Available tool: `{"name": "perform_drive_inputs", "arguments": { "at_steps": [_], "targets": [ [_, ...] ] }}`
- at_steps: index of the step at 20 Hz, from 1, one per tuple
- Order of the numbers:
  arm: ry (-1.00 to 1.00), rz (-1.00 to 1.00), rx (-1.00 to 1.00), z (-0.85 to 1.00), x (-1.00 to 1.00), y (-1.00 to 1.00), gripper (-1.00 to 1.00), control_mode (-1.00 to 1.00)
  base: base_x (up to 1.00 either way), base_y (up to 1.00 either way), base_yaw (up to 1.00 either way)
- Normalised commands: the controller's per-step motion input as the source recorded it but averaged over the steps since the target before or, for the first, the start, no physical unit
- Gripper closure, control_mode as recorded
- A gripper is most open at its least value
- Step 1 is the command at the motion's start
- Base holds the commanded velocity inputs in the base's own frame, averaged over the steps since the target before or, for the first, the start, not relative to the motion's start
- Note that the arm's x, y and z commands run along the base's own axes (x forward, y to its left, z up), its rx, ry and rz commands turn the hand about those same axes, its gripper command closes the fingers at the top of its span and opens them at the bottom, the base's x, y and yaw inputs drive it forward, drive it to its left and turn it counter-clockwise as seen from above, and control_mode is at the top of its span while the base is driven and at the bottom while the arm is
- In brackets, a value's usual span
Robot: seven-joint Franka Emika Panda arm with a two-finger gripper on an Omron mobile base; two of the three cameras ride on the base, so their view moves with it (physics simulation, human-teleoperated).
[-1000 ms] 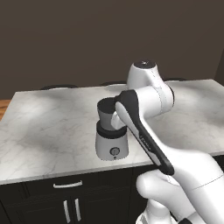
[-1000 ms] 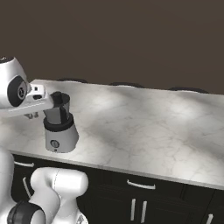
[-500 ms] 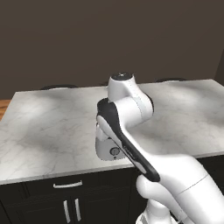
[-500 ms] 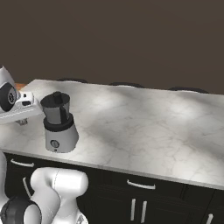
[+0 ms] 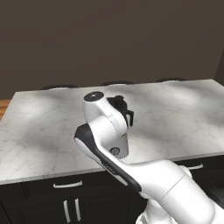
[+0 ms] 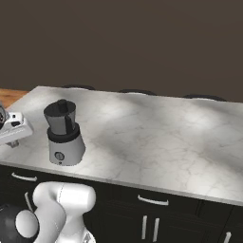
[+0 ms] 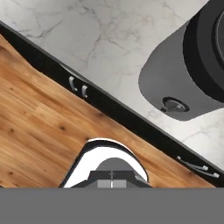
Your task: Grab the garlic and lemon wedge from the fridge, place them in the blender, close the lid, and turn on the blender to create a marinade.
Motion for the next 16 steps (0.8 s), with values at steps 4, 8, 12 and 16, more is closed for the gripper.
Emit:
{"name": "perform_drive_inputs", "arguments": {
  "at_steps": [4,8,12,16],
  "targets": [
    [0.0,0.0,0.0,-0.03,0.0,0.02,1.0,-1.0,0.0,0.0,0.0],
    [0.0,0.0,0.0,0.0,0.0,0.0,1.0,-1.0,0.0,0.0,0.0],
    [0.0,0.0,0.0,0.0,0.0,0.0,1.0,-1.0,0.0,0.0,0.0],
    [0.0,0.0,0.0,0.0,0.0,0.0,1.0,-1.0,0.0,0.0,0.0]
  ]
}}
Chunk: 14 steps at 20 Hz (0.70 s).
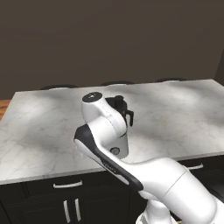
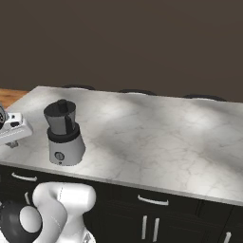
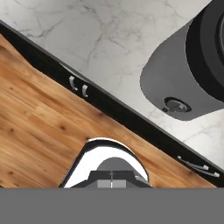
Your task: Grab the garlic and lemon wedge from the fridge, place them in the blender, close the lid, and turn on the blender to create a marinade.
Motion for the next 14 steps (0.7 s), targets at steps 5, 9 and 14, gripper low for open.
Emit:
{"name": "perform_drive_inputs", "arguments": {
  "at_steps": [5,9,14],
  "targets": [
    [-0.03,0.0,0.0,-0.37,0.0,0.02,1.0,-1.0,0.0,0.0,0.0],
    [-0.03,-0.03,0.0,-0.77,0.09,0.05,1.0,-1.0,0.0,0.0,0.0],
    [-0.02,-0.03,-0.04,-0.6,0.29,0.0,1.0,-1.0,0.0,0.0,0.0]
  ]
}}
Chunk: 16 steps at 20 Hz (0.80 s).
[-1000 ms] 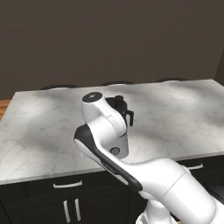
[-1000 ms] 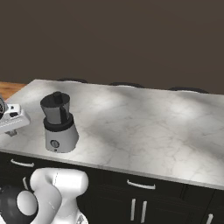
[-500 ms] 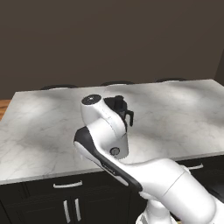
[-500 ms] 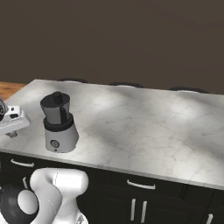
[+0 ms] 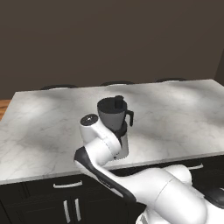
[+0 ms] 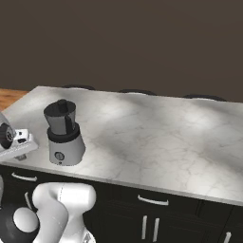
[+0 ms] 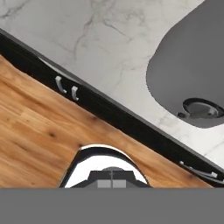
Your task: Grab the garlic and lemon wedge from the fridge, place them in the blender, close the lid, and turn on the blender to create a marinade.
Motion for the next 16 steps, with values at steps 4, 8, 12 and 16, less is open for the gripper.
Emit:
{"name": "perform_drive_inputs", "arguments": {
  "at_steps": [4,8,12,16],
  "targets": [
    [-0.02,0.0,-0.05,-0.51,0.41,0.0,1.0,-1.0,0.0,0.0,0.0],
    [-0.11,-0.05,0.0,-0.54,0.57,0.04,1.0,-1.0,0.0,0.0,0.0],
    [-0.11,-0.06,0.0,-0.4,0.52,0.08,1.0,-1.0,0.0,0.0,0.0],
    [-0.09,-0.05,0.0,-0.23,0.14,0.0,1.0,-1.0,0.0,0.0,0.0]
  ]
}}
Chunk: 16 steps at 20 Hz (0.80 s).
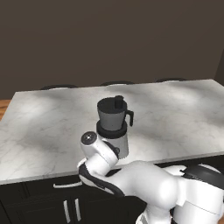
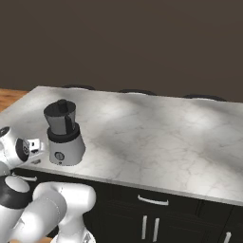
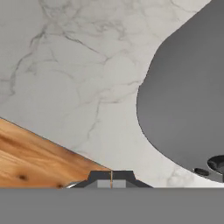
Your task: Grab the garlic and lemon wedge from the fridge, place them in the blender, close the lid, and turn on the blender to create a marinade.
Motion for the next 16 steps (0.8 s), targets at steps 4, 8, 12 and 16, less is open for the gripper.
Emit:
{"name": "perform_drive_inputs", "arguments": {
  "at_steps": [4,8,12,16],
  "targets": [
    [-0.14,-0.09,0.02,-0.19,0.0,0.0,1.0,-1.0,0.0,0.0,0.0],
    [-0.17,-0.14,0.06,-0.2,-0.09,0.0,1.0,-1.0,0.0,0.0,0.0],
    [-0.21,-0.2,0.09,-0.15,-0.01,0.0,1.0,-1.0,0.0,0.0,0.0],
    [-0.2,-0.23,0.11,-0.21,-0.02,0.0,1.0,-1.0,0.0,0.0,0.0]
  ]
}}
